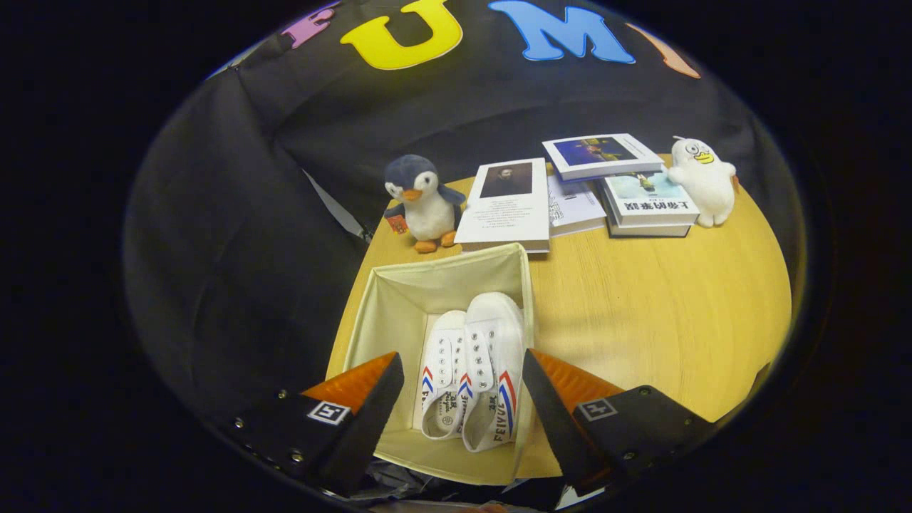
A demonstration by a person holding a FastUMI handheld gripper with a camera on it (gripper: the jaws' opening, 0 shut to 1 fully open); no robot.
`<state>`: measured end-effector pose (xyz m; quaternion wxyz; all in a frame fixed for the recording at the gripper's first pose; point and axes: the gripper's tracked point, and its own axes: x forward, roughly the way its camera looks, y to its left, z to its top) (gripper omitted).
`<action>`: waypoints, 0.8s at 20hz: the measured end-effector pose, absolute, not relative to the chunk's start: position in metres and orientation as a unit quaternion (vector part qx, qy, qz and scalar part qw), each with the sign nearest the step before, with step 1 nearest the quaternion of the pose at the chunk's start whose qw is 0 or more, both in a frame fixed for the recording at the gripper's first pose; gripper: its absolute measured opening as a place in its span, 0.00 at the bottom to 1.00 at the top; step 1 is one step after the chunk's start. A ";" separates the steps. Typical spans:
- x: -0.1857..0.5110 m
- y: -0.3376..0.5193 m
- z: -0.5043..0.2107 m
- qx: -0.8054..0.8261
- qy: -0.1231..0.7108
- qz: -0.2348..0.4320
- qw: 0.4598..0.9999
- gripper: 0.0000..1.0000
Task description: Open the storage box then place both shoes into the box .Put the left shoe in first, then the right shoe, with the right side of both shoes facing outward in a uniform manner.
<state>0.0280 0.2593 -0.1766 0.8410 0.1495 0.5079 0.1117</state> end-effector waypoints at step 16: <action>0.031 0.086 -0.062 0.086 0.323 0.050 0.941 0.99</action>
